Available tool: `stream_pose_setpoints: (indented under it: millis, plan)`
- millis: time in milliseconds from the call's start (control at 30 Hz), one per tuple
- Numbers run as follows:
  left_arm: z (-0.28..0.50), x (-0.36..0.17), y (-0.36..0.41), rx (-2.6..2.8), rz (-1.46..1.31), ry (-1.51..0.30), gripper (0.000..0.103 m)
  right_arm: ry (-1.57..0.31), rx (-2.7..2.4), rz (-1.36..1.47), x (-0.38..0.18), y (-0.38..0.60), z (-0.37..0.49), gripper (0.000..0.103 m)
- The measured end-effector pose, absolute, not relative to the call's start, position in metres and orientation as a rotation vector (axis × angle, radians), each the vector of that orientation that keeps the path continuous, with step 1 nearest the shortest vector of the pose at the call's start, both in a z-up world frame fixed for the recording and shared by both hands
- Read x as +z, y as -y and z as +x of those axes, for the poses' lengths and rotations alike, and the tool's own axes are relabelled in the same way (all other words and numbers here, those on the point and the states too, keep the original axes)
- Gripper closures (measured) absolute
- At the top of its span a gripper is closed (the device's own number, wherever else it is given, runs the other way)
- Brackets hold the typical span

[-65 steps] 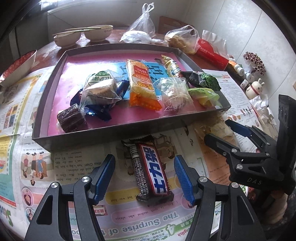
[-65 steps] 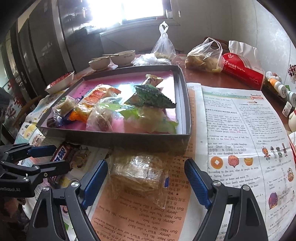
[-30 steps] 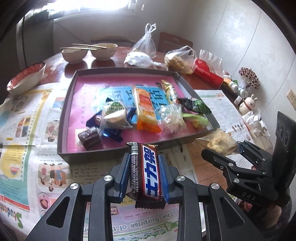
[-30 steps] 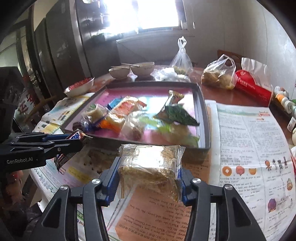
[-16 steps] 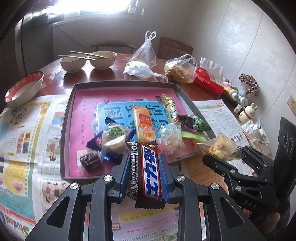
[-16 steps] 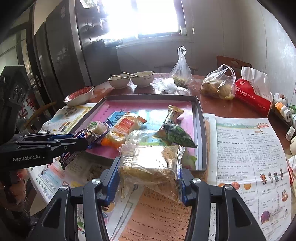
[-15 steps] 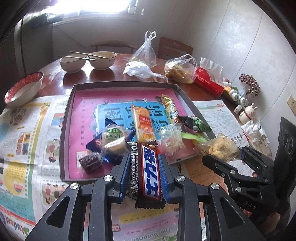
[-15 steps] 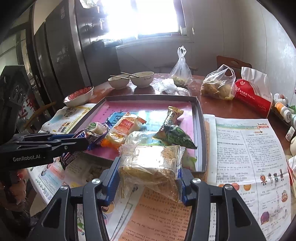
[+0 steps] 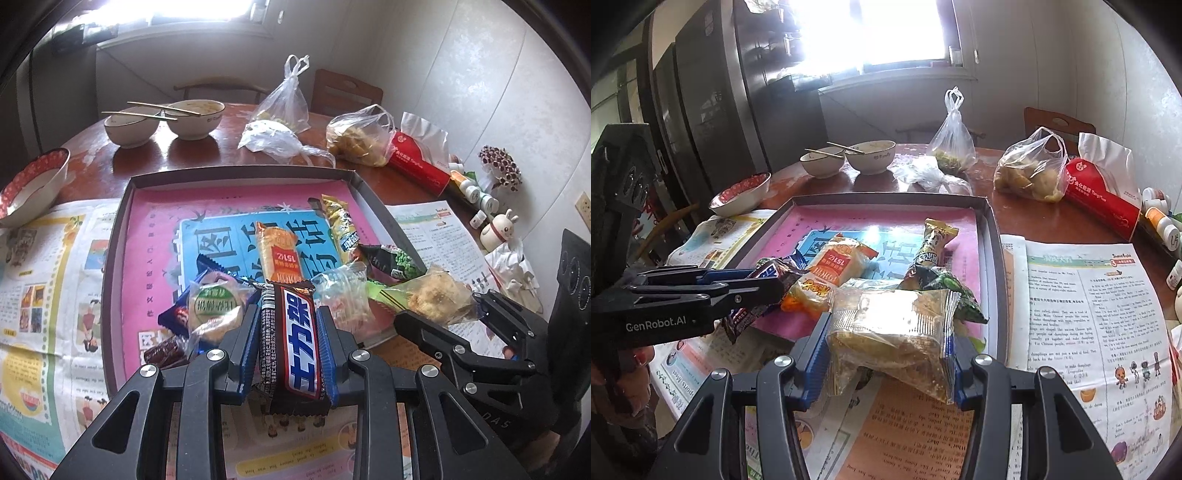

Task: Organize snacks
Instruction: 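Lift the chocolate bar over the tray while the right tool carries the cracker bag there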

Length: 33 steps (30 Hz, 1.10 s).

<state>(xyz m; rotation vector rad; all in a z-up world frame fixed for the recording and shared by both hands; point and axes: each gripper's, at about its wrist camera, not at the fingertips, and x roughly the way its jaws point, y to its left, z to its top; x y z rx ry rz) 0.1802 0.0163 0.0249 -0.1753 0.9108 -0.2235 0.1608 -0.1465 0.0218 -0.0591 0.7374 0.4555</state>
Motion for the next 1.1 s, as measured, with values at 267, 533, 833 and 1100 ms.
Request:
stream_pose_setpoints:
  millis: [267,533,833,1100]
  plan:
    - [0.19,0.02,-0.013,-0.231,-0.175,-0.924,0.072,-0.756,0.45,-0.055,0.018,0.146,0.17,0.051]
    - [0.197,0.017,-0.013,-0.228,-0.176,-0.934,0.072,-0.76,0.454,-0.056,0.016,0.145,0.176,0.051]
    - [0.2,0.016,-0.014,-0.221,-0.178,-0.937,0.072,-0.762,0.452,-0.053,0.016,0.144,0.18,0.051]
    - [0.201,0.016,-0.017,-0.215,-0.188,-0.939,0.072,-0.766,0.454,-0.058,0.016,0.139,0.186,0.051]
